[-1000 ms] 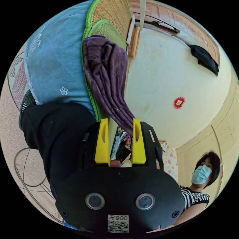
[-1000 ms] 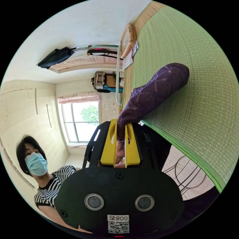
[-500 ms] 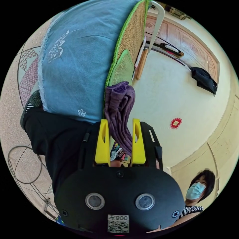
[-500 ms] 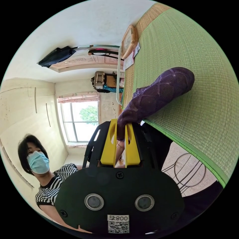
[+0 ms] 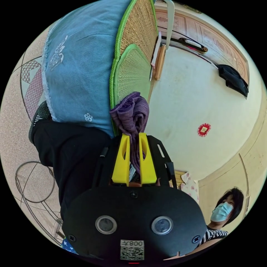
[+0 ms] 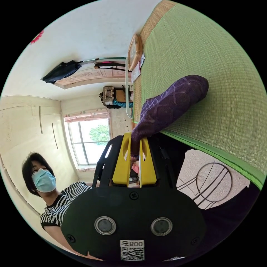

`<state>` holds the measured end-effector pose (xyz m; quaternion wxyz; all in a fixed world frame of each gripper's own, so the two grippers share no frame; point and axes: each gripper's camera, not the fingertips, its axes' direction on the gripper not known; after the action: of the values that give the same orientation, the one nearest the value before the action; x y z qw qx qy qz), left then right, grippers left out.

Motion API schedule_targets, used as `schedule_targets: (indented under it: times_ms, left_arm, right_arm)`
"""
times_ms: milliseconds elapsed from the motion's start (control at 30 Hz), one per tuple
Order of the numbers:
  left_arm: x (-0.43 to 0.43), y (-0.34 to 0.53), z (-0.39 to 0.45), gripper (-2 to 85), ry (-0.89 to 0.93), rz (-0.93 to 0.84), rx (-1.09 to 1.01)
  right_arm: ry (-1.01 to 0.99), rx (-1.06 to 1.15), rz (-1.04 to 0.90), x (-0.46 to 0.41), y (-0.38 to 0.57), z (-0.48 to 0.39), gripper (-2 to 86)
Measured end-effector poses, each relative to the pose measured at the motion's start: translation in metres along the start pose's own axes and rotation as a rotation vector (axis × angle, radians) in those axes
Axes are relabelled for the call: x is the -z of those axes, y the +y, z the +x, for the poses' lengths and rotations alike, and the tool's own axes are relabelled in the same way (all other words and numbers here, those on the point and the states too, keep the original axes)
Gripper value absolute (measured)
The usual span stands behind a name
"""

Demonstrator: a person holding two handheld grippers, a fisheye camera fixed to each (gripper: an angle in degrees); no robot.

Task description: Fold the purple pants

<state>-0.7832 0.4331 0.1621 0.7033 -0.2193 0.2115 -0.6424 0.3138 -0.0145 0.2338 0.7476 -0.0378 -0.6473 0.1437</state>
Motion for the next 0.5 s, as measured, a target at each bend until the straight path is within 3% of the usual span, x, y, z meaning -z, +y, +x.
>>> schedule_targets:
  times_ms: [500]
  left_arm:
    - [-0.136, 0.067, 0.16, 5.9, -0.012, -0.114, -0.133]
  right_arm:
    - [-0.129, 0.037, 0.142, 0.14, 0.111, -0.05, 1.9]
